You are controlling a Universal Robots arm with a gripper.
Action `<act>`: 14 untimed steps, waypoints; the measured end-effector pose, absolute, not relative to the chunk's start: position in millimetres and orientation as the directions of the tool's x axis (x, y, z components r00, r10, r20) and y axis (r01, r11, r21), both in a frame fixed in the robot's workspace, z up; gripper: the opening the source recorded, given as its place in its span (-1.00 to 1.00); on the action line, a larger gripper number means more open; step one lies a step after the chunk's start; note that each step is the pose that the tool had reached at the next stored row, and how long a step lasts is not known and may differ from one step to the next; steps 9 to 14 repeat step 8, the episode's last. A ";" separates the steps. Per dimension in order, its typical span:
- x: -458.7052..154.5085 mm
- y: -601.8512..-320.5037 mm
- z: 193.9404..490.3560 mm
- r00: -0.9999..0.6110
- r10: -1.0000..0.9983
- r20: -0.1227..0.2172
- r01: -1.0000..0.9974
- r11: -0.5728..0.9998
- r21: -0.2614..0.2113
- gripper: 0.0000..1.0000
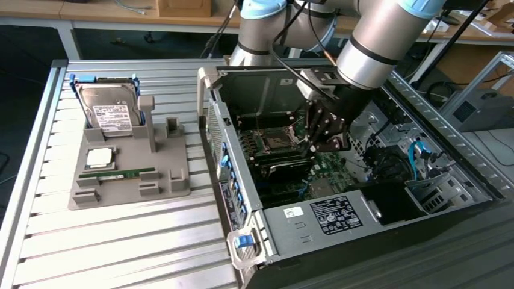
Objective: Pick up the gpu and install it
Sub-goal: 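Press down on the gpu until it lock into place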
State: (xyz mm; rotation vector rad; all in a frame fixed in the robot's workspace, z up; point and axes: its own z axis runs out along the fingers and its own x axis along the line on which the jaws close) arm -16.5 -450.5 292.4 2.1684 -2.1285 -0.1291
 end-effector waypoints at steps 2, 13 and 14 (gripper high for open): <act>-14.6 -450.5 292.4 0.019 -1.000 0.010 -0.991 -0.018 0.132 -0.79; -13.2 -450.5 292.4 0.019 -1.000 0.009 -0.991 -0.018 0.132 -0.79; -13.2 -450.5 292.4 0.019 -1.000 0.009 -0.991 -0.018 0.132 -0.79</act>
